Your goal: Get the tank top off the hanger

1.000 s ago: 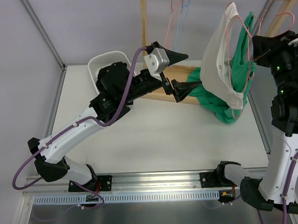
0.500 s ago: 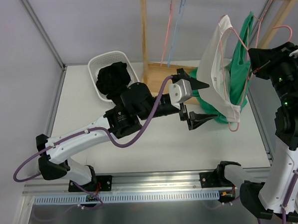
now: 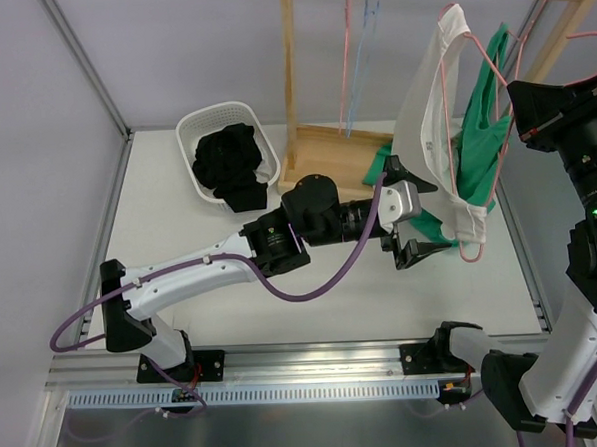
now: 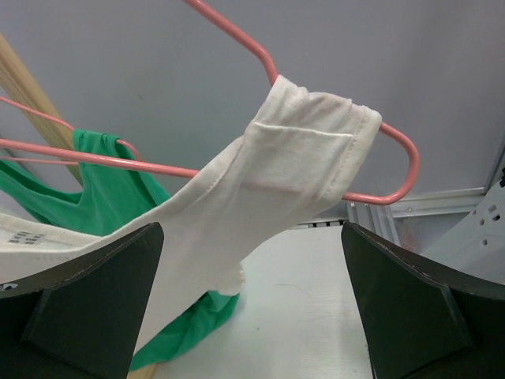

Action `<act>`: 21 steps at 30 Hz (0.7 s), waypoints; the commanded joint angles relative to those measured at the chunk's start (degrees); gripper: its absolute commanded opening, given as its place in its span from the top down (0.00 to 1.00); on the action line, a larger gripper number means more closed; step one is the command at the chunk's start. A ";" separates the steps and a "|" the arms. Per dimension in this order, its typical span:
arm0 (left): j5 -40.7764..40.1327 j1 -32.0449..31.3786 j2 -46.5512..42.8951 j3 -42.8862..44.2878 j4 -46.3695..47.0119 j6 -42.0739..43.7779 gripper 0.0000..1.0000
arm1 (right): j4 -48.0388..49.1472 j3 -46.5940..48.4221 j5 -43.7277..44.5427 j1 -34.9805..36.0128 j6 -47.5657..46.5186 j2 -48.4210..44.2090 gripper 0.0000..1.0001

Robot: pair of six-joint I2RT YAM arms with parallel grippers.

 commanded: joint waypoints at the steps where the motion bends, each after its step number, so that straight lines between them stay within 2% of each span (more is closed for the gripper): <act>1: -1.49 -0.13 0.24 -0.20 5.42 3.23 0.01 | 2.00 2.46 -1.93 0.37 2.33 -0.12 1.00; 14: -2.63 0.14 3.32 2.08 5.33 7.72 0.02 | 2.08 2.55 -3.07 0.28 3.56 -0.82 1.00; 17: -4.30 0.14 3.85 2.52 5.33 7.11 0.17 | 2.08 3.08 -3.08 0.28 3.65 -0.73 1.00; 18: -4.39 0.14 3.94 2.52 5.42 7.19 0.36 | 2.08 3.17 -3.16 0.28 3.56 -0.64 1.00; 20: -4.48 0.14 3.94 2.78 5.42 7.19 0.55 | 2.08 3.26 -2.99 0.28 3.65 -0.64 1.00; 21: -4.39 0.14 3.85 2.87 5.42 7.11 0.70 | 2.08 3.17 -2.99 0.28 3.65 -0.64 1.00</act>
